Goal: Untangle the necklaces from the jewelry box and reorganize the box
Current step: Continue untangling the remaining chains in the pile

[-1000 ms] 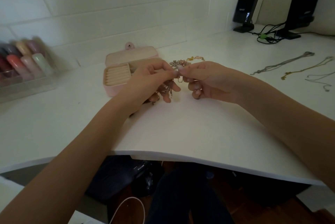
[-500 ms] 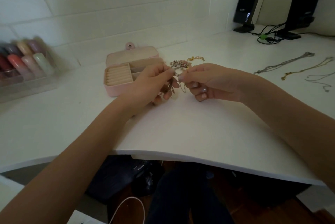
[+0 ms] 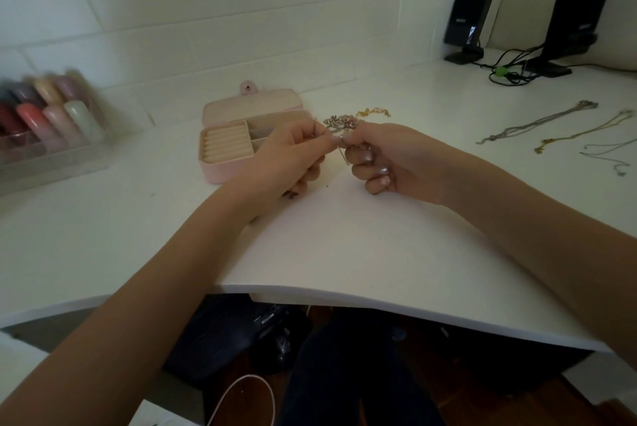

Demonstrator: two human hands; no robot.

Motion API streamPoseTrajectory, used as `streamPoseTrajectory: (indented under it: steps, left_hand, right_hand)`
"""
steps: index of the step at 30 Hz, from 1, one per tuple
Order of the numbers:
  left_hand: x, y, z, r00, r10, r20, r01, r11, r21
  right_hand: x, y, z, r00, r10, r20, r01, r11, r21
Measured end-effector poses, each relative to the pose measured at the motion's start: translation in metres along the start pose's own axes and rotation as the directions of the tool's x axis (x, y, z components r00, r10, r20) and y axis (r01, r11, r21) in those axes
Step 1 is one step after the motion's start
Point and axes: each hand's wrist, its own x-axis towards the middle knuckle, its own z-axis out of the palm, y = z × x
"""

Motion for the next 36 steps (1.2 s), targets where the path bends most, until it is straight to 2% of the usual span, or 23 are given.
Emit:
streamPoseTrajectory:
  steps: [4, 8, 12, 16, 20, 23, 26, 30, 33, 36]
  left_hand:
    - [-0.001, -0.003, 0.001, 0.996, 0.080, -0.036, -0.076, 0.992, 0.098]
    - [0.000, -0.006, 0.002, 0.976, 0.183, -0.120, -0.146, 0.953, 0.265]
    - [0.001, -0.008, 0.002, 0.967, 0.204, -0.155, -0.161, 0.954, 0.252]
    - [0.000, -0.007, 0.003, 0.956, 0.194, -0.221, -0.143, 0.964, 0.226]
    - [-0.003, -0.001, -0.002, 0.957, 0.119, -0.265, -0.101, 0.991, 0.084]
    - [-0.002, 0.003, -0.003, 0.975, 0.051, -0.215, -0.053, 0.999, -0.002]
    - [0.000, 0.005, -0.003, 0.994, -0.015, -0.109, 0.001, 0.993, -0.121]
    - [0.001, 0.005, -0.007, 0.999, -0.038, 0.002, 0.037, 0.979, -0.201]
    - [-0.002, 0.007, -0.009, 0.995, -0.024, 0.094, 0.053, 0.949, -0.310]
    - [-0.003, 0.008, -0.010, 0.988, -0.020, 0.151, 0.069, 0.942, -0.327]
  right_hand:
    - [0.000, 0.000, 0.000, 0.999, 0.011, 0.035, -0.011, 1.000, 0.001]
    - [-0.001, 0.000, 0.001, 0.996, 0.025, 0.089, -0.021, 0.999, -0.043]
    - [-0.002, 0.000, -0.001, 0.989, 0.029, 0.147, -0.027, 0.999, -0.017]
    - [-0.003, -0.001, -0.004, 0.980, 0.026, 0.196, -0.043, 0.995, 0.085]
    - [-0.005, -0.004, -0.007, 0.989, -0.019, 0.148, -0.007, 0.984, 0.175]
    - [-0.003, -0.004, -0.010, 0.997, -0.058, 0.059, 0.047, 0.984, 0.169]
    - [-0.001, -0.003, -0.012, 0.998, -0.059, 0.002, 0.058, 0.986, 0.154]
    - [0.000, -0.002, -0.012, 0.999, -0.039, -0.033, 0.043, 0.992, 0.119]
    - [-0.004, -0.007, -0.016, 0.997, -0.060, -0.056, 0.070, 0.977, 0.201]
    - [-0.008, -0.010, -0.018, 0.991, -0.075, -0.107, 0.098, 0.968, 0.233]
